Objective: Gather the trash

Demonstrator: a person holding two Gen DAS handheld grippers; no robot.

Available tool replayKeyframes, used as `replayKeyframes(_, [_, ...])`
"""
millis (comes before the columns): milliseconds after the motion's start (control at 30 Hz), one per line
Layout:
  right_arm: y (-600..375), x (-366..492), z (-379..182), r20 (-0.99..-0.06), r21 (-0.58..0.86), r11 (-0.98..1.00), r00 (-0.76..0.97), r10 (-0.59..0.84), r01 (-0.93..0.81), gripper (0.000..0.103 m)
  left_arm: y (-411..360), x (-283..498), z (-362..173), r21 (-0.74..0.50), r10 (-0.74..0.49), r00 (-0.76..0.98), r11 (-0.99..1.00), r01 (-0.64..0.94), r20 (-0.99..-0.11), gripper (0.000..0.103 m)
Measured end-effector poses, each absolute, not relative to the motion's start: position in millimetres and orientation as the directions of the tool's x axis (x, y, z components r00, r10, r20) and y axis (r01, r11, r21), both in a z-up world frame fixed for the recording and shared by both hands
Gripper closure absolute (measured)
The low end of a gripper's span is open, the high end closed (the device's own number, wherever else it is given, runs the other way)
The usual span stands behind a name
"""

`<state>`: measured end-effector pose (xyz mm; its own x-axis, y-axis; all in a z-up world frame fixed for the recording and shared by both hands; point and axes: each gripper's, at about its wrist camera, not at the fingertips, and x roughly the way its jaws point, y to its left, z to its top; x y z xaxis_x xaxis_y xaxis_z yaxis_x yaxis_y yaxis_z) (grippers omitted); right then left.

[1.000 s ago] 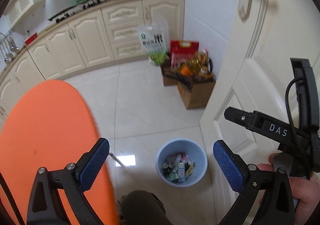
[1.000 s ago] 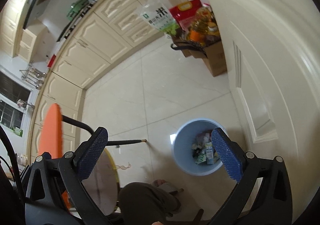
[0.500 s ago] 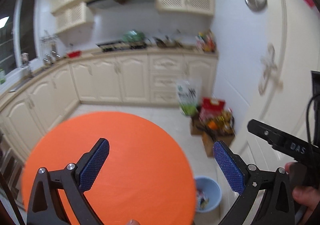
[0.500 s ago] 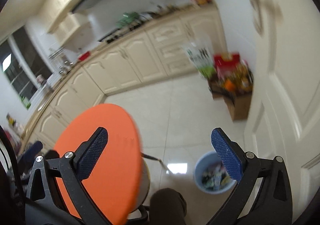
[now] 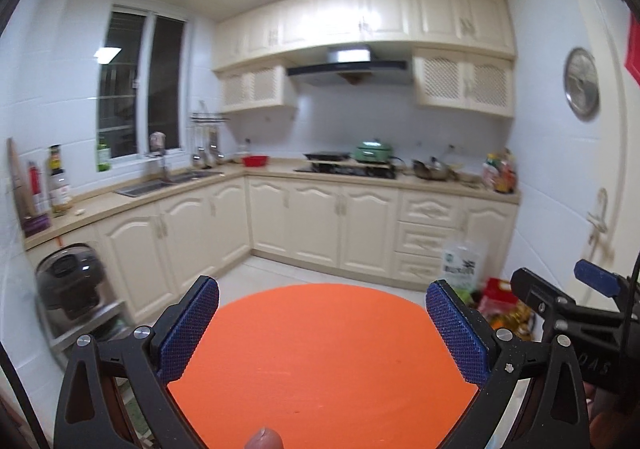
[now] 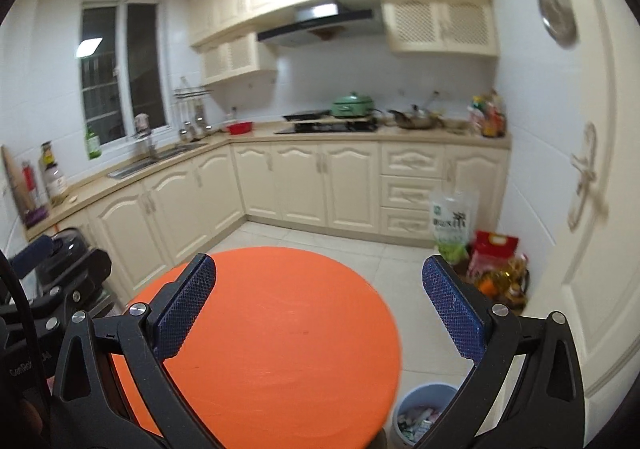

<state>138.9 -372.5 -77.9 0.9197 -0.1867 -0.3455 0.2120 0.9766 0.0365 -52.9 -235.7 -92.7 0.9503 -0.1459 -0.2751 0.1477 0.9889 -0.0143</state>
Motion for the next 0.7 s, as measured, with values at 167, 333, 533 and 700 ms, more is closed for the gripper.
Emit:
replayKeyframes(167, [-331,141,-81,-0.34,0.008,0.986,0.928,-0.154,0.167,0.0,-234,-89,-110,-0.034,-0.089,0.959,0.996,0.083,-0.268,0.001])
replayKeyframes(333, [-320,145,-89,-0.349,0.007,0.988,0.927,-0.139,0.151,0.0,-245,-100,-117,-0.04,-0.064,0.958,0.998,0.055,-0.279,0.001])
replayKeyframes(533, [-319,148,-93,-0.35,0.004,0.988,0.925,-0.145,0.156,0.0,-245,-102,-110,-0.042,-0.061,0.958,0.998,0.051,-0.279,0.001])
replayKeyframes(700, [-316,144,-91,-0.345,-0.003,0.987,0.926,-0.149,0.158,0.0,-241,-94,-100,-0.042,-0.054,0.959,0.998,0.044,-0.28,0.001])
